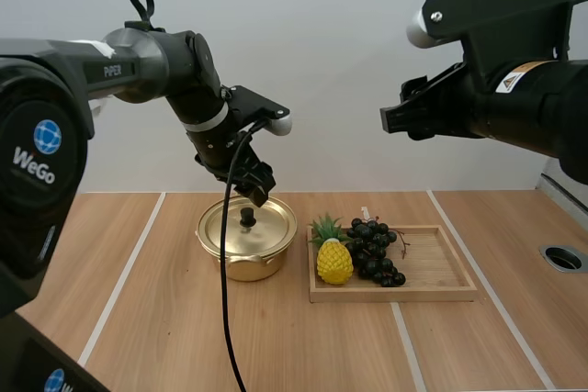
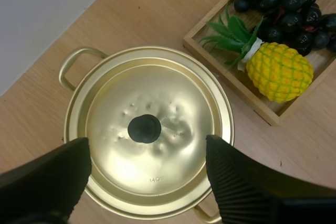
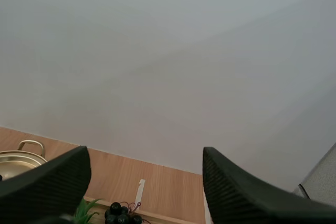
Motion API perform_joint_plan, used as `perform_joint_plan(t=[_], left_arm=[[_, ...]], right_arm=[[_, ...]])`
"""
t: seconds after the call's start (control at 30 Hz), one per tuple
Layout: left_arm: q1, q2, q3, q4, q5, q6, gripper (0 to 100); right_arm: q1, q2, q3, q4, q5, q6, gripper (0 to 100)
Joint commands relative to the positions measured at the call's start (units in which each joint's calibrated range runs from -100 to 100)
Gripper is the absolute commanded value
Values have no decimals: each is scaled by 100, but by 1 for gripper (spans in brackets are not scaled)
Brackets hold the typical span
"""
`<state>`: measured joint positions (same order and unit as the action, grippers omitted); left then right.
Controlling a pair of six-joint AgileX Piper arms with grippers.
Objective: Open the pot, put the grape inside, and close it
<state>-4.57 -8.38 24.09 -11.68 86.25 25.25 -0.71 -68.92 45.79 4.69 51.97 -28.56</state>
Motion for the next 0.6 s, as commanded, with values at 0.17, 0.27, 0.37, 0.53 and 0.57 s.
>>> perform_joint_plan(t=[0.17, 0.27, 0.37, 0.53, 0.57], left_arm=[[-37, 794, -671, 106, 582, -120, 100], [-37, 967, -785, 117, 564, -120, 100], [-37, 1110, -880, 128, 564, -120, 100], [-37, 1424, -983, 165, 624, -120, 100], [-37, 1475, -983, 165, 624, -120, 100]], right_arm=[[-24, -14, -21, 14, 286, -176, 100], [-24, -14, -21, 14, 286, -176, 100], [-24, -14, -21, 14, 286, -176, 100], [-24, -14, -21, 14, 286, -176, 100], [-24, -14, -21, 14, 286, -176, 100]])
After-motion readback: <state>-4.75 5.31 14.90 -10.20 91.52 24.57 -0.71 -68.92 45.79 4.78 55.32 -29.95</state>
